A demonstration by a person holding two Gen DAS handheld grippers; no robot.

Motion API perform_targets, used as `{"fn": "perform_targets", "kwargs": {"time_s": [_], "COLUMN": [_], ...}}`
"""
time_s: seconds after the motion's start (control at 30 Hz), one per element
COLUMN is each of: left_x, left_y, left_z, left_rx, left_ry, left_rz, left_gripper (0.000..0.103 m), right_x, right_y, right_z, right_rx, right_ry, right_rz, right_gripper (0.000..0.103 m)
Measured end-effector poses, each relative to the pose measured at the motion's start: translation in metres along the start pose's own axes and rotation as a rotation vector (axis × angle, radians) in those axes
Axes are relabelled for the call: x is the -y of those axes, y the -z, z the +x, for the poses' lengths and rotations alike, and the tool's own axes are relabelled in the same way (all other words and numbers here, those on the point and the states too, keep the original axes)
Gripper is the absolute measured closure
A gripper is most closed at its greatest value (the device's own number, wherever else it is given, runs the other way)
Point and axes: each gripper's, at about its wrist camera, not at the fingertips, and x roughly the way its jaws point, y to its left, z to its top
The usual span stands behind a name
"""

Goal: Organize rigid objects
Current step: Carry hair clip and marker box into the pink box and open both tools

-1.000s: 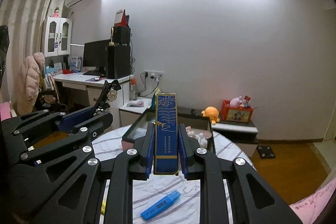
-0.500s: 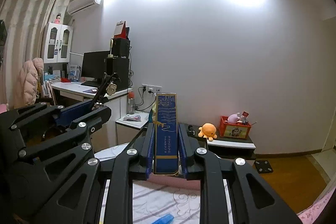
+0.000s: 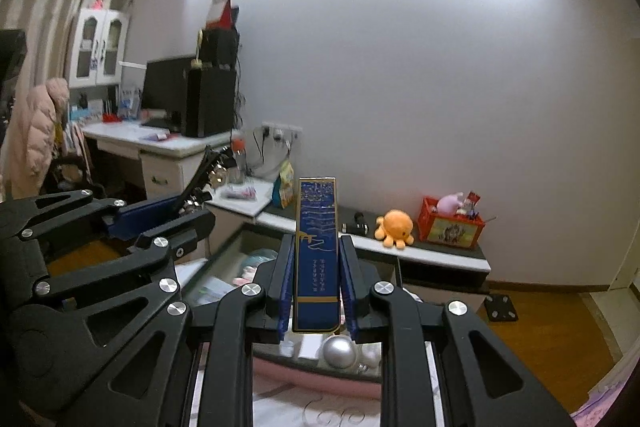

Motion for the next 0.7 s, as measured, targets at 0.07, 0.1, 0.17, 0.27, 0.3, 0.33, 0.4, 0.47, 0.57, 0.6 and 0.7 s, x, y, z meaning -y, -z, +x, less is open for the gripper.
{"fn": "perform_targets", "kwargs": {"time_s": [0.07,0.1,0.17,0.27,0.3,0.33,0.4,0.47,0.57,0.6,0.7], "left_x": [-0.003,-0.004,-0.007,-0.008,-0.007,-0.007,-0.006,-0.008,-0.013,-0.013,-0.026], "left_y": [0.005,0.009,0.018,0.034,0.037,0.041,0.040,0.038,0.037,0.037,0.033], "left_z": [0.030,0.049,0.075,0.111,0.117,0.123,0.127,0.130,0.135,0.134,0.122], "left_rx": [-0.069,-0.118,-0.175,-0.270,-0.288,-0.299,-0.283,-0.290,-0.286,-0.283,-0.271], "left_ry": [0.021,0.029,0.050,0.063,0.060,0.050,0.023,0.028,0.006,-0.008,-0.029], "left_rz": [-0.005,-0.005,-0.010,-0.013,-0.012,-0.011,0.013,-0.008,0.004,0.007,-0.030], "left_gripper": [0.084,0.084,0.084,0.084,0.083,0.084,0.084,0.081,0.076,0.069,0.051], "right_x": [0.004,0.005,0.007,0.011,0.012,0.013,0.015,0.022,0.019,0.018,0.022], "right_y": [0.005,0.008,0.018,0.034,0.038,0.043,0.051,0.056,0.059,0.060,0.058], "right_z": [0.030,0.043,0.070,0.103,0.111,0.118,0.132,0.141,0.146,0.146,0.139], "right_rx": [-0.052,-0.076,-0.139,-0.218,-0.240,-0.254,-0.291,-0.304,-0.304,-0.303,-0.282], "right_ry": [-0.002,-0.005,-0.014,-0.041,-0.047,-0.055,-0.084,-0.101,-0.118,-0.112,-0.087], "right_rz": [-0.009,-0.009,-0.010,0.000,0.000,0.000,0.017,0.031,0.031,0.025,0.034], "right_gripper": [0.082,0.082,0.082,0.082,0.082,0.082,0.082,0.082,0.081,0.081,0.075]}}
